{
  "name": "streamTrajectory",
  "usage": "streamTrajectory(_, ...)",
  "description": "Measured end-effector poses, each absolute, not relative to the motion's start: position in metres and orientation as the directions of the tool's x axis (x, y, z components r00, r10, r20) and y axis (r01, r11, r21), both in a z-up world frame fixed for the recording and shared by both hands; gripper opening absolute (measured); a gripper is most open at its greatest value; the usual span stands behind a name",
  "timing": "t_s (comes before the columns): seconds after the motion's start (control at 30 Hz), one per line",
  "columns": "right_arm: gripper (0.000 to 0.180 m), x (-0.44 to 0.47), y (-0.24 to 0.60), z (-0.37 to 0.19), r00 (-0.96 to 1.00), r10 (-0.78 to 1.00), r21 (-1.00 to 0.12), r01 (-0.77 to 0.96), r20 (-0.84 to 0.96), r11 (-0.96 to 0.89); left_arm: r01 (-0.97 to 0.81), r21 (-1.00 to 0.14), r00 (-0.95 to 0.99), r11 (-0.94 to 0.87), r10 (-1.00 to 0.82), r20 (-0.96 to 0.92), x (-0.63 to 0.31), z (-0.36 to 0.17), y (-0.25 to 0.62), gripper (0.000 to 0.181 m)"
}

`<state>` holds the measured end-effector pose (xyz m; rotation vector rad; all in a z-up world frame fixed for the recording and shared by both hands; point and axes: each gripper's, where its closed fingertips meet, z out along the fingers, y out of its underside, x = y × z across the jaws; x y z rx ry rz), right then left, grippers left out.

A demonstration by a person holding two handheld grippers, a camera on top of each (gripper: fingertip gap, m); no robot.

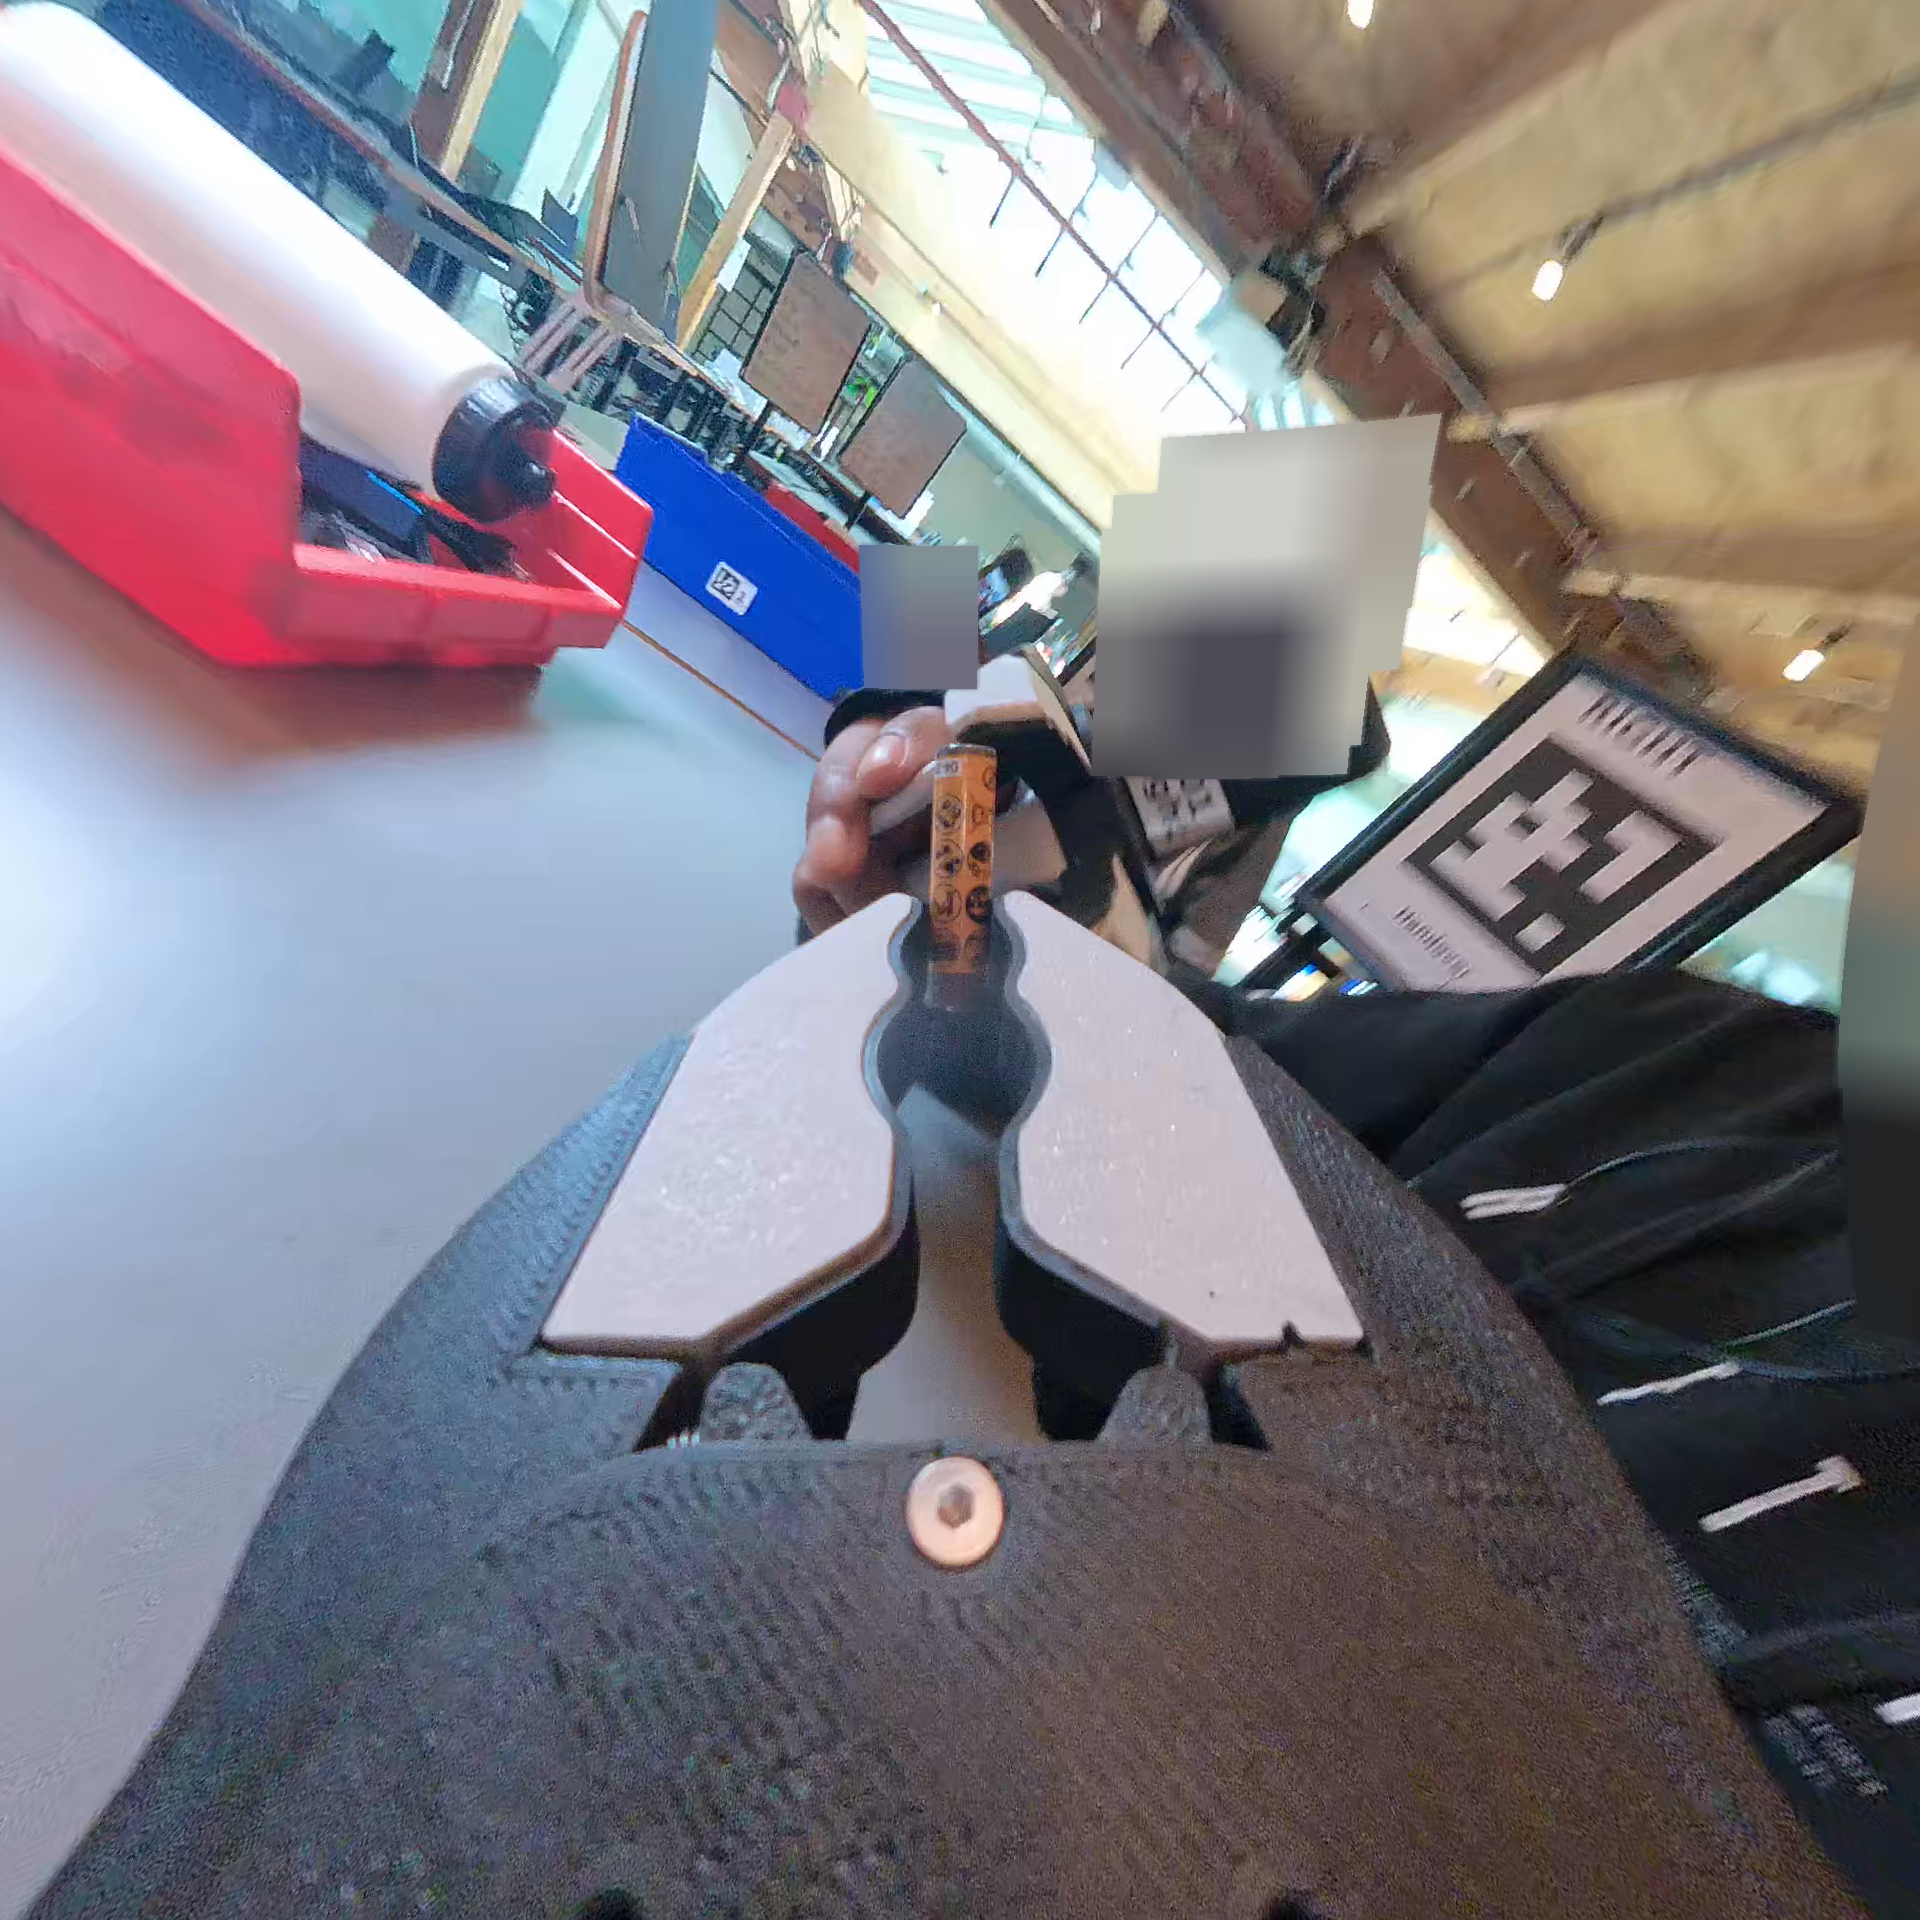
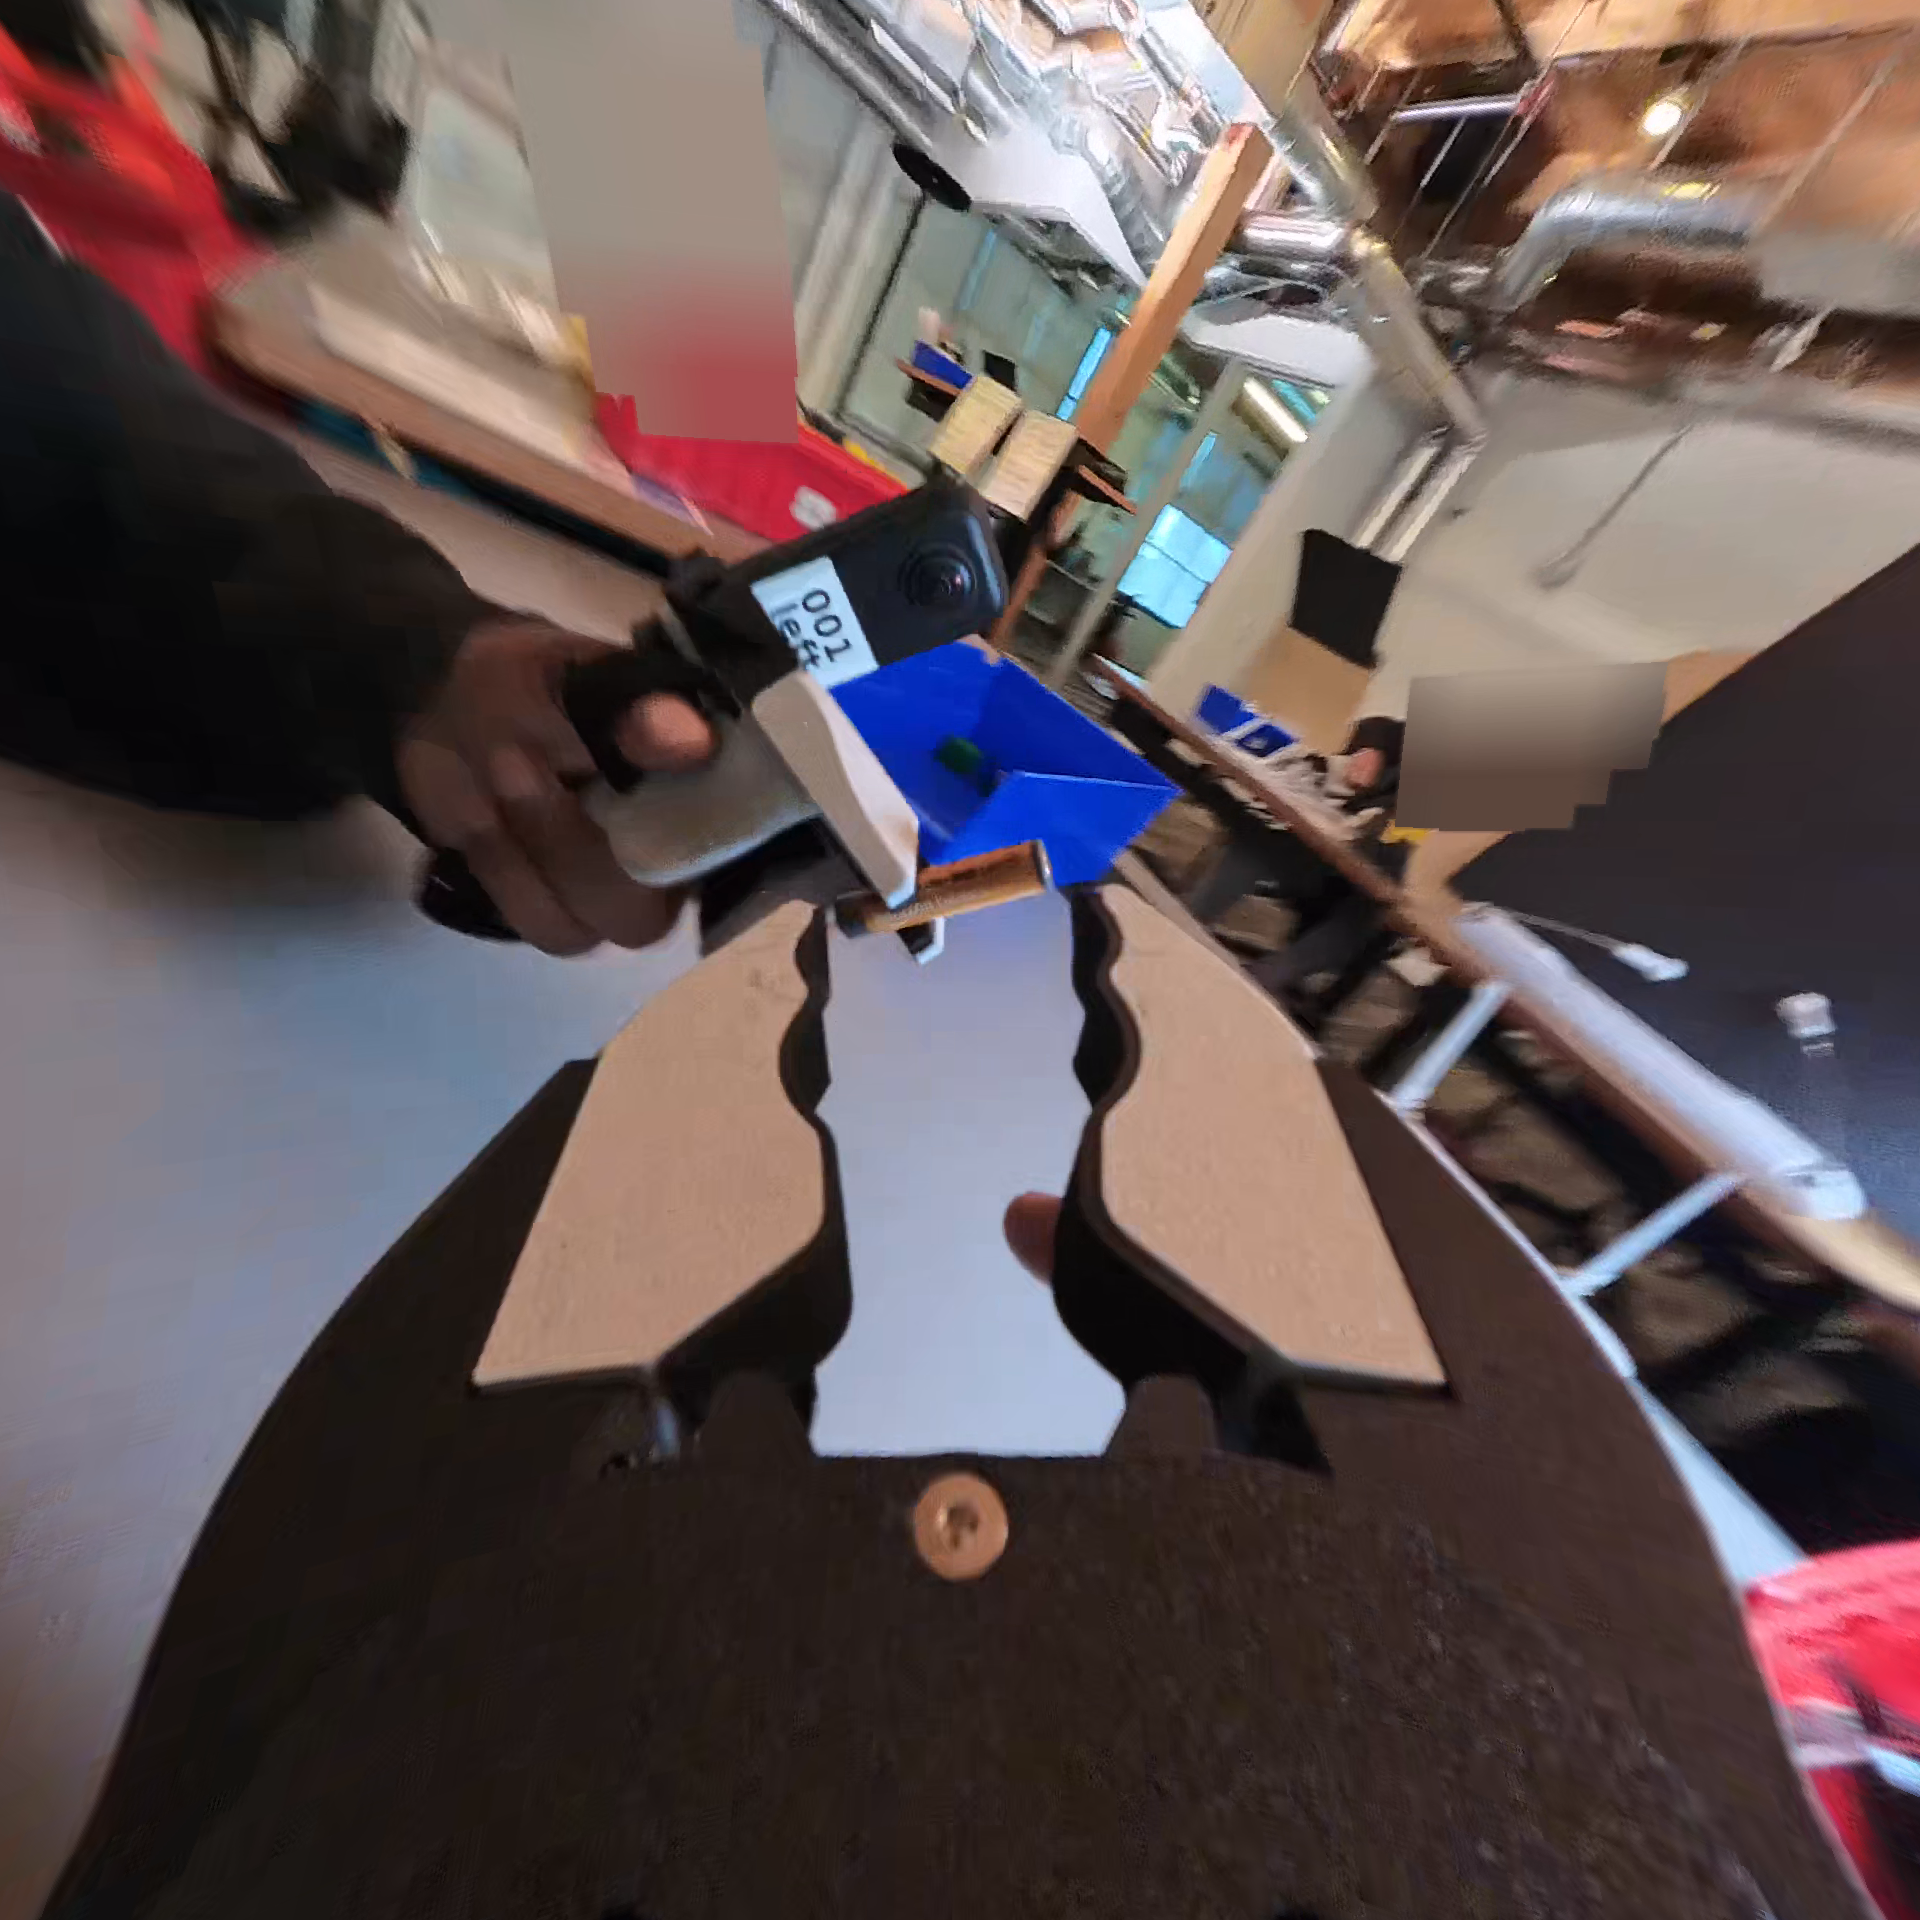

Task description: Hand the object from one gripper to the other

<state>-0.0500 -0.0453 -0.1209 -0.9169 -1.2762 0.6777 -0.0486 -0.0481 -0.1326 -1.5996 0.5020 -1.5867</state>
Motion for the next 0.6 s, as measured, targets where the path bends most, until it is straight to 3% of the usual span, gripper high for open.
streamTrajectory(0.13,0.060,-0.056,-0.041,-0.130,0.224,0.780,-0.811,0.158,0.584,0.563,0.279,-0.667,0.073,-0.691,-0.677,0.733,-0.043,-0.136,-0.050,0.010)
streamTrajectory(0.27,0.047,-0.058,-0.041,-0.138,0.201,0.748,-0.774,0.209,0.632,0.598,0.263,-0.641,0.064,-0.721,-0.650,0.757,-0.035,-0.140,-0.054,0.010)
streamTrajectory(0.37,0.047,-0.057,-0.041,-0.141,0.180,0.771,-0.789,0.214,0.611,0.576,0.242,-0.644,0.065,-0.725,-0.650,0.757,-0.034,-0.142,-0.055,0.010)
streamTrajectory(0.47,0.046,-0.056,-0.040,-0.139,0.168,0.880,-0.894,0.144,0.445,0.424,0.204,-0.745,0.127,-0.636,-0.737,0.664,-0.037,-0.139,-0.055,0.017)
streamTrajectory(0.6,0.046,-0.049,-0.033,-0.132,0.089,0.994,-0.997,0.034,0.065,0.062,0.109,-0.930,0.296,-0.352,-0.881,0.369,-0.051,-0.131,-0.049,0.037)
